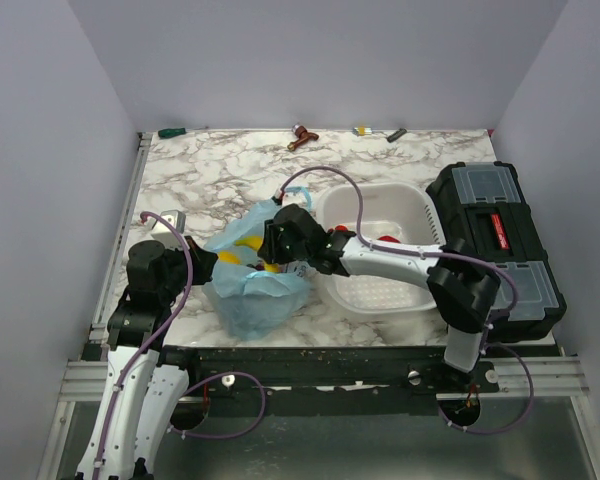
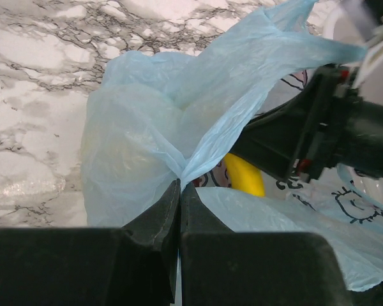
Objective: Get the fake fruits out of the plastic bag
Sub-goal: Take out the fake fruit from the plastic bag.
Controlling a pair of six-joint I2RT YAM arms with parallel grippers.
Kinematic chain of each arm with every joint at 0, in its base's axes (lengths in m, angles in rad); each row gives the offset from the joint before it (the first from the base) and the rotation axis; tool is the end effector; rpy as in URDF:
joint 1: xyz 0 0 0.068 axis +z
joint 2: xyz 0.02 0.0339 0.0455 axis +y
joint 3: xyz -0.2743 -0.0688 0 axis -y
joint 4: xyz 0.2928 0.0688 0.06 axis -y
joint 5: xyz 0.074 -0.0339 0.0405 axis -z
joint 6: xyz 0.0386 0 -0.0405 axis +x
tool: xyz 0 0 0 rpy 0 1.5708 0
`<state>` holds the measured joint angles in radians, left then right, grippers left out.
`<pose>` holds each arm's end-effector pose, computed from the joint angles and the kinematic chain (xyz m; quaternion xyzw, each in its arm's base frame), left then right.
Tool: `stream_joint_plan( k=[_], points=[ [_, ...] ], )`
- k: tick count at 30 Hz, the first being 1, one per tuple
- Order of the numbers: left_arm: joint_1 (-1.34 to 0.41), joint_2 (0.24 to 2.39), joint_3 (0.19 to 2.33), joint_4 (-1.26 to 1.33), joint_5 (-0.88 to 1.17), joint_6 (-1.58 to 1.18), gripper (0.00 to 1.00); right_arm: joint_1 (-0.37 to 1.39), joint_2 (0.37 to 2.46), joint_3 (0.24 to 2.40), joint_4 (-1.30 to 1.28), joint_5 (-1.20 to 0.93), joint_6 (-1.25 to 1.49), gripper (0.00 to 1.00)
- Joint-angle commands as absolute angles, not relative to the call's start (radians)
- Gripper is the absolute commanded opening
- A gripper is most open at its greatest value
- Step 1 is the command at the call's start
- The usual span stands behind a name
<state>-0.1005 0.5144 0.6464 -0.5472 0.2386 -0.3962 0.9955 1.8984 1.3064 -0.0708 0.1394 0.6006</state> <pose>0.1638 -0.0257 0.3015 -0.0582 0.8322 -0.2299 0.5012 0.2620 0.3941 0.1906 -0.1459 0.8851 0.2696 0.3502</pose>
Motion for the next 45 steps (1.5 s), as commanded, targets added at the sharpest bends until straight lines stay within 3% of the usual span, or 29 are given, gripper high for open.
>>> stream_joint_plan(
  k=[1,13,21,29,35,37,42,45],
  points=[
    [-0.105,0.499,0.636,-0.532,0.242,-0.391,0.00,0.999,1.773,1.258,-0.009,0.143,0.606,0.01],
    [-0.104,0.443,0.632,-0.533,0.190,-0.396,0.00,0.999,1.598,1.183,0.067,0.197,0.623,0.01],
    [-0.105,0.488,0.639,-0.526,0.262,-0.390,0.00,1.000,1.633,1.149,0.336,-0.147,0.598,0.01],
    [-0.104,0.355,0.638,-0.562,0.034,-0.424,0.00,1.001,1.540,0.989,0.429,-0.196,0.530,0.01],
    [-0.105,0.346,0.638,-0.567,0.008,-0.428,0.00,1.000,1.512,0.974,0.411,-0.239,0.494,0.01],
    [-0.104,0.332,0.652,-0.589,-0.040,-0.430,0.00,1.001,1.527,1.010,0.328,-0.173,0.484,0.01],
    [-0.104,0.272,0.641,-0.561,-0.007,-0.425,0.00,1.001,1.554,1.059,0.087,0.243,0.561,0.01],
    [-0.104,0.283,0.637,-0.551,0.033,-0.419,0.00,1.001,1.586,1.083,0.015,0.285,0.574,0.01]
  ],
)
